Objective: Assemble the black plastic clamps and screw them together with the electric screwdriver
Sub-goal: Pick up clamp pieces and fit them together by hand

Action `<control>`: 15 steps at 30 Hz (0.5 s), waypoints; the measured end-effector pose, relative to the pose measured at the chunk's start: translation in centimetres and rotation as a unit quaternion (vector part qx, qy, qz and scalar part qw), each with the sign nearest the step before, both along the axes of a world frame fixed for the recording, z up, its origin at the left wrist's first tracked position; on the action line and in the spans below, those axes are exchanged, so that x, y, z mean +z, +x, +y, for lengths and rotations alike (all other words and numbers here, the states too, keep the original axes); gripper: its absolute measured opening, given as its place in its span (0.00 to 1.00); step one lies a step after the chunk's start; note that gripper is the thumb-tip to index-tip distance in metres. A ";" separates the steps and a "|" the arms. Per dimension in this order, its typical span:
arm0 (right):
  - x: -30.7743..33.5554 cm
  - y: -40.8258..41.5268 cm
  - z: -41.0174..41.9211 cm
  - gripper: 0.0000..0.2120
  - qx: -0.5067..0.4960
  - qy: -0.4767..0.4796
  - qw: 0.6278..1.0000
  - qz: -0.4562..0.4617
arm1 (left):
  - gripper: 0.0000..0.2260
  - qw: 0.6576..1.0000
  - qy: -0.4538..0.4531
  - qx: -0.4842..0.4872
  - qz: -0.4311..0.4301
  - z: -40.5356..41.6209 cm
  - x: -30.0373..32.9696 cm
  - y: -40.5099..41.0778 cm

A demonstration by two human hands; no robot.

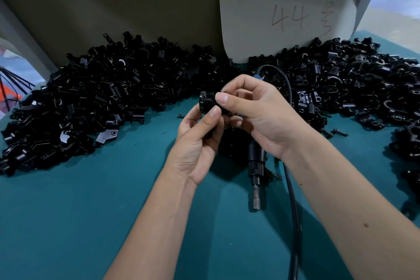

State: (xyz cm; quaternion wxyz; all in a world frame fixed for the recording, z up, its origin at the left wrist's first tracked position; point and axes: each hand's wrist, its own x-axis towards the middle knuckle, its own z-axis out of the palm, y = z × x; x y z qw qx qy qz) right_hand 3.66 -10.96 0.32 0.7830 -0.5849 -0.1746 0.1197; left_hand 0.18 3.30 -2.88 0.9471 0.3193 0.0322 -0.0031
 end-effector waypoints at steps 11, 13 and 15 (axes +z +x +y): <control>-0.1 -0.4 1.0 0.06 -0.018 0.017 1.000 0.006 | 0.03 1.000 -0.017 -0.008 0.025 0.2 0.6 -0.4; 0.0 -0.5 1.0 0.06 -0.012 0.007 1.000 -0.010 | 0.04 1.000 -0.014 -0.007 0.022 0.4 0.7 -0.3; 0.1 -0.6 1.1 0.06 -0.036 -0.004 0.999 -0.024 | 0.05 1.000 -0.005 0.000 0.017 0.5 0.8 -0.3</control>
